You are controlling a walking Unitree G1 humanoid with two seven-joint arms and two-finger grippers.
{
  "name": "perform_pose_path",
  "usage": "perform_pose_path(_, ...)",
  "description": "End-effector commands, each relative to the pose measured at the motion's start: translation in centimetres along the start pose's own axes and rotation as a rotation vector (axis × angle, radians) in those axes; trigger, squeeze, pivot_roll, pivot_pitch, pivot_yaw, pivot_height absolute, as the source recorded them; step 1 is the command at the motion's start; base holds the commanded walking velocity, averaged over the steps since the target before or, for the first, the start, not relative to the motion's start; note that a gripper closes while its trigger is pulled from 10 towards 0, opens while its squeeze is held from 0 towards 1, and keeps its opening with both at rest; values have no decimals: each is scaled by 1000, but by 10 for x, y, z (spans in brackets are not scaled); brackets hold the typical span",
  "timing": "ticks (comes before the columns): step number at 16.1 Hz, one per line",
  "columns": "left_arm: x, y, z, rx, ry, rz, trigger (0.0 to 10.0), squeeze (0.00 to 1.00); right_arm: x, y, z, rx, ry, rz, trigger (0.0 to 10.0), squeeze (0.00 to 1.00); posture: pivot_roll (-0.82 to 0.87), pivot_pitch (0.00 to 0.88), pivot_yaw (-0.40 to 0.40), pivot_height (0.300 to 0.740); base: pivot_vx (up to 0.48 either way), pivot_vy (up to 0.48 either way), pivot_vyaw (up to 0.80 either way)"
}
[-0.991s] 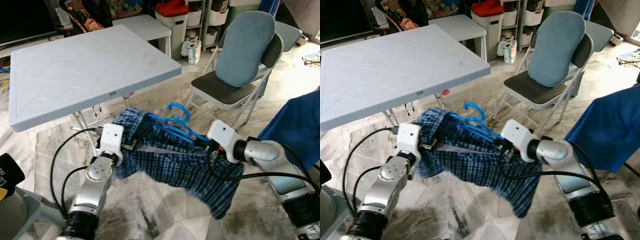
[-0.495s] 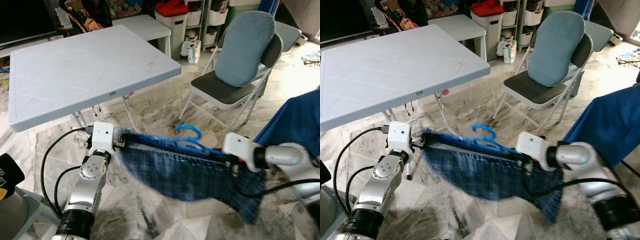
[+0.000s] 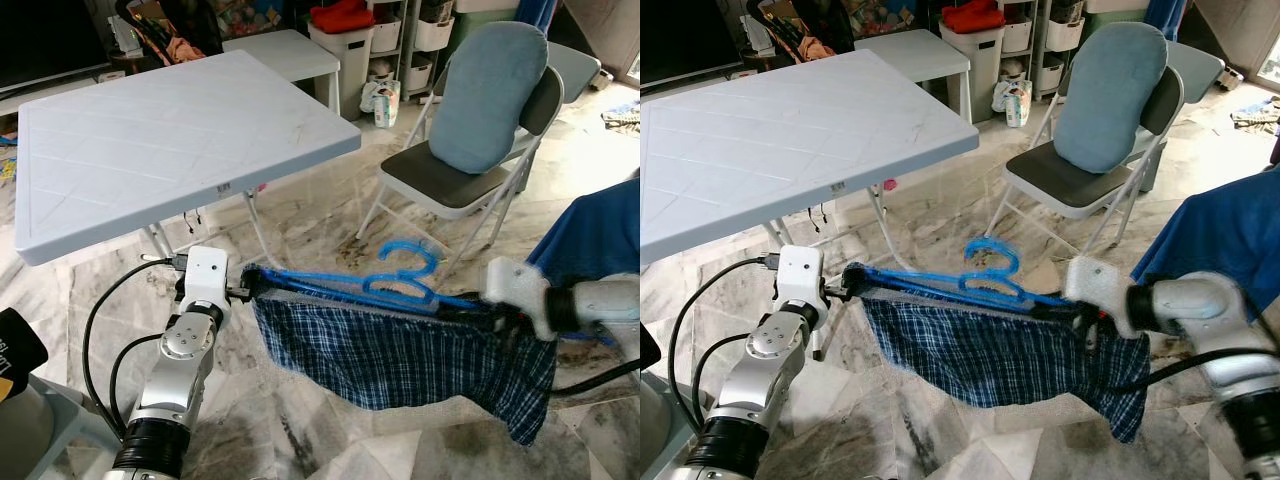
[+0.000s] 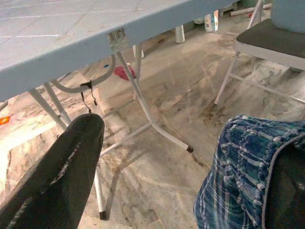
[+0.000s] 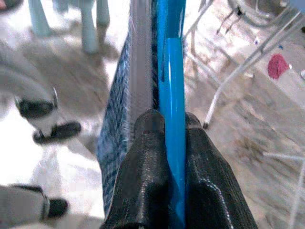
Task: Hang hanger
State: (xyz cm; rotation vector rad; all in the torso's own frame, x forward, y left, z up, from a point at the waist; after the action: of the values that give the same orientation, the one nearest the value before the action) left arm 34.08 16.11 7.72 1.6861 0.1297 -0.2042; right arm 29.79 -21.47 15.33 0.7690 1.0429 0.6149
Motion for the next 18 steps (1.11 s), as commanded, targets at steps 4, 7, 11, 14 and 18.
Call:
perform_pose_path(4,1,-6,-20,-29,83,-42,10000,0,-30,36,21,59,-40,180,10000,0,-133,18,54,740,0,0,0)
perform_pose_path(7,0,-8,-12,-40,56,-48,10000,0,-25,49,30,119,-99,293,10000,0,-133,19,51,740,0,0,0)
perform_pose_path(11,-6,-9,24,-34,-78,-43,10000,0,10,66,63,214,-429,424,10000,0,-124,21,46,740,0,0,0)
perform_pose_path(14,-10,-7,43,-42,-128,-29,10000,0,38,76,68,464,-548,571,10000,0,-116,19,39,740,0,0,0)
perform_pose_path(18,-10,-6,44,-48,-131,-24,10000,0,48,75,73,557,-649,601,10000,0,-115,16,36,740,0,0,0)
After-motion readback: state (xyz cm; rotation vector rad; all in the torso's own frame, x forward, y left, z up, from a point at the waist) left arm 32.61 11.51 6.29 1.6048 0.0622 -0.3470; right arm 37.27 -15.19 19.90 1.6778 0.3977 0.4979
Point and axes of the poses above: a point about 5 cm out from each wrist's last joint towards the gripper, its own x axis pointing out of the wrist towards the gripper, its own y axis along the axis of the wrist's last joint, z = x × y, the point moved 3 cm from there along x, pointing out of the wrist towards the gripper
